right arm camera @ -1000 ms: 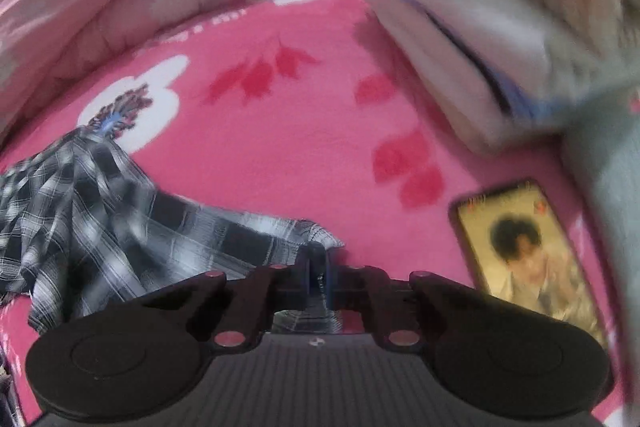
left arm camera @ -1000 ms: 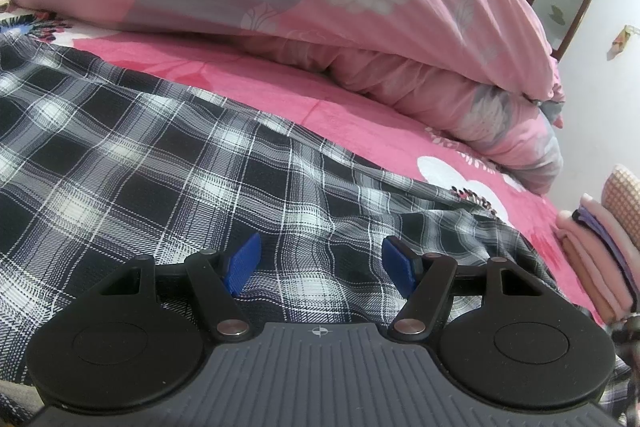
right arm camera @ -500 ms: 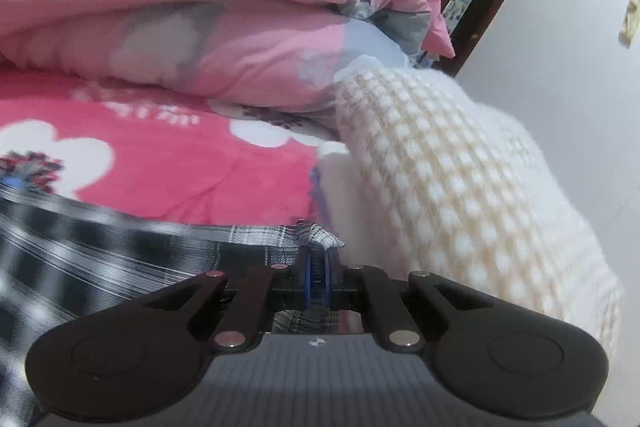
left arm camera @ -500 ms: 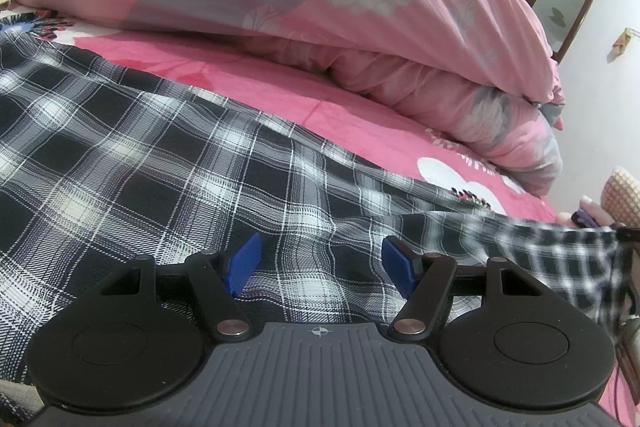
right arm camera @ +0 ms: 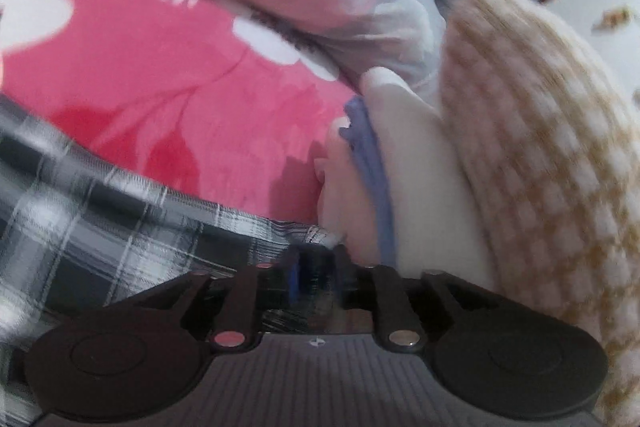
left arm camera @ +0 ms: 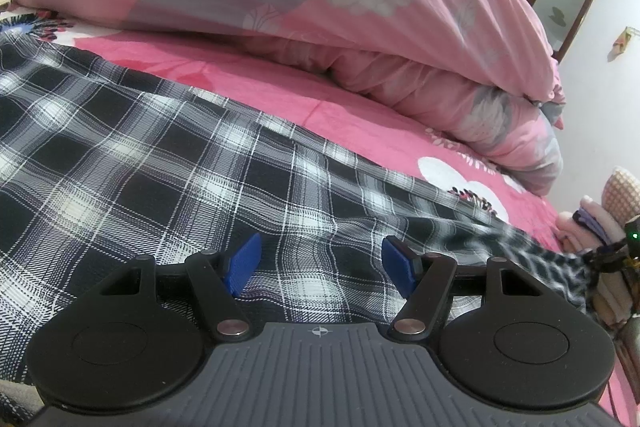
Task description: Fold clothes
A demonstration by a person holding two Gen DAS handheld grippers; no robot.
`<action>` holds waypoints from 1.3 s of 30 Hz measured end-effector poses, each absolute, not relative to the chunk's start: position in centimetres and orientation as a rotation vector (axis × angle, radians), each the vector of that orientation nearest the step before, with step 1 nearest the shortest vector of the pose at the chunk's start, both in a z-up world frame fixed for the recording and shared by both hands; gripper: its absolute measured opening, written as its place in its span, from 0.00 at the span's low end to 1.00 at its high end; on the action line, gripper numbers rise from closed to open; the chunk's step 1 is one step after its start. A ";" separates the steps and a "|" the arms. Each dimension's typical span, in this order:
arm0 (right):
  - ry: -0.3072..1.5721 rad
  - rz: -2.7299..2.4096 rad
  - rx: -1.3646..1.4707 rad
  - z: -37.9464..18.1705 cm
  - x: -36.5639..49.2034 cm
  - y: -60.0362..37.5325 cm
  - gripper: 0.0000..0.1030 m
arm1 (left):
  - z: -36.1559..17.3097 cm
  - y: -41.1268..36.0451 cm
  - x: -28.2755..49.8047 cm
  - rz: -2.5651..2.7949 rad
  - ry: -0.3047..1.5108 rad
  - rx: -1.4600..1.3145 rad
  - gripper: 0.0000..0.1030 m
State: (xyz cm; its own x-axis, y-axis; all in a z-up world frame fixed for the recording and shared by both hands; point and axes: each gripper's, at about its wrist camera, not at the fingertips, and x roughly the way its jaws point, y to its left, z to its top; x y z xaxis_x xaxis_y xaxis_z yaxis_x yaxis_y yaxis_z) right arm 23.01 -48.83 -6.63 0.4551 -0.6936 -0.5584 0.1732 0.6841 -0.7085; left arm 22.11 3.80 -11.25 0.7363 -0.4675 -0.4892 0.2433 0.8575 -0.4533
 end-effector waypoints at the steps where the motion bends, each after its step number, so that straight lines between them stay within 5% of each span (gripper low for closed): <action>1: 0.940 -0.582 -0.643 -6.3 22.8 -48.4 0.45 | -11.2 3.8 22.1 -0.401 0.632 -0.377 0.65; 13: 0.663 -0.222 -0.337 1.9 21.2 -39.7 0.53 | -10.9 3.9 21.9 -0.401 0.614 -0.370 0.66; 18: 0.772 0.086 -0.086 0.2 25.6 -33.7 0.44 | -9.9 3.2 20.6 -0.463 0.519 -0.312 0.68; 23: 0.955 0.195 0.052 -3.7 31.8 -30.3 0.22 | -10.2 3.4 21.1 -0.456 0.548 -0.327 0.68; 39: 0.915 -0.007 0.169 -6.4 35.1 -30.0 0.20 | -10.0 3.2 20.8 -0.479 0.531 -0.319 0.68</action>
